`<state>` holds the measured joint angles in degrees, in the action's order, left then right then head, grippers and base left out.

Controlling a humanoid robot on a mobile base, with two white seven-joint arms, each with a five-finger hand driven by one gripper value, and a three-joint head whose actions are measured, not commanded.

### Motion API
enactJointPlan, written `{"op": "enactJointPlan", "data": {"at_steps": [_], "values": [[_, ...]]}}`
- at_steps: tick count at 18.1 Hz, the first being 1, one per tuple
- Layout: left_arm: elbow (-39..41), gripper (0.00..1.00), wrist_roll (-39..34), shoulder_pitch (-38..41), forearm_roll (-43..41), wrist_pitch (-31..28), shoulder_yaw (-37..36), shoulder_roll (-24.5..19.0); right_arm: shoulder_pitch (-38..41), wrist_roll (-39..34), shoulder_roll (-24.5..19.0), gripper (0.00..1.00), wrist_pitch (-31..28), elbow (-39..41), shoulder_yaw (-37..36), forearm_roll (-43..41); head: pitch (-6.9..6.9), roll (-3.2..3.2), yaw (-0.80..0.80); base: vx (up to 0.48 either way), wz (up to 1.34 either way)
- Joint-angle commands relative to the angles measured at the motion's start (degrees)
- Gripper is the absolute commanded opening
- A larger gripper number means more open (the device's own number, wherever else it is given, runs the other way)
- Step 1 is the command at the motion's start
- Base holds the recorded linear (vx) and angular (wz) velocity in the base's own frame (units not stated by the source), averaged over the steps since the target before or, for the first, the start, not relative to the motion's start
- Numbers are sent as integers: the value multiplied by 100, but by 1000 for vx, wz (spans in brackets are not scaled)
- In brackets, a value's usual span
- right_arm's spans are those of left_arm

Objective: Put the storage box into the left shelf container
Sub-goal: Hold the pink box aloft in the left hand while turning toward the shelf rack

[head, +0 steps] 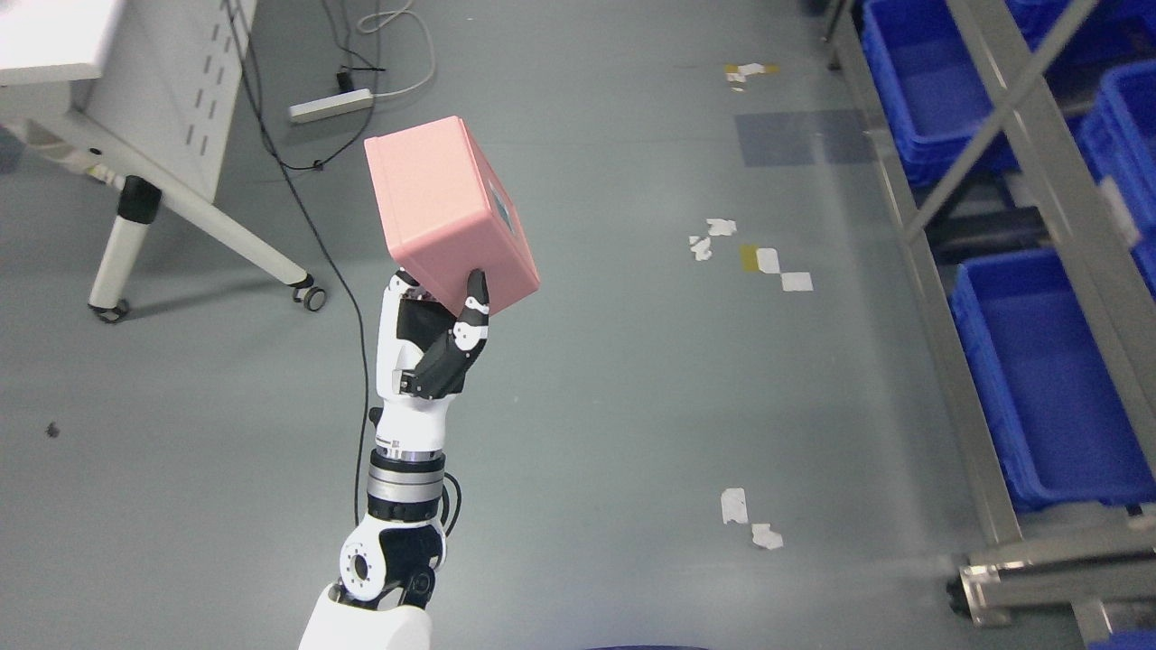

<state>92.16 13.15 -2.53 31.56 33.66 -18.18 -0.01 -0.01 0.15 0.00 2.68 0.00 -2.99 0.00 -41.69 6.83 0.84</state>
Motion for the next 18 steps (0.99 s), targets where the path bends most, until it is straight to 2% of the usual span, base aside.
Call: {"op": "enactJointPlan", "data": {"at_steps": [1, 7, 18], "values": [[320, 3, 21, 437, -1, 167, -195, -99, -25, -6, 100, 100, 14, 100, 0, -123, 0, 0, 0, 312, 585], [320, 4, 117, 525, -1, 290, -221, -99, -25, 3, 100, 100, 14, 100, 0, -123, 0, 0, 0, 386, 262], [285, 5, 372, 745, -10, 413, -177, -99, -25, -6, 100, 100, 14, 100, 0, -123, 0, 0, 0, 553, -80]]}}
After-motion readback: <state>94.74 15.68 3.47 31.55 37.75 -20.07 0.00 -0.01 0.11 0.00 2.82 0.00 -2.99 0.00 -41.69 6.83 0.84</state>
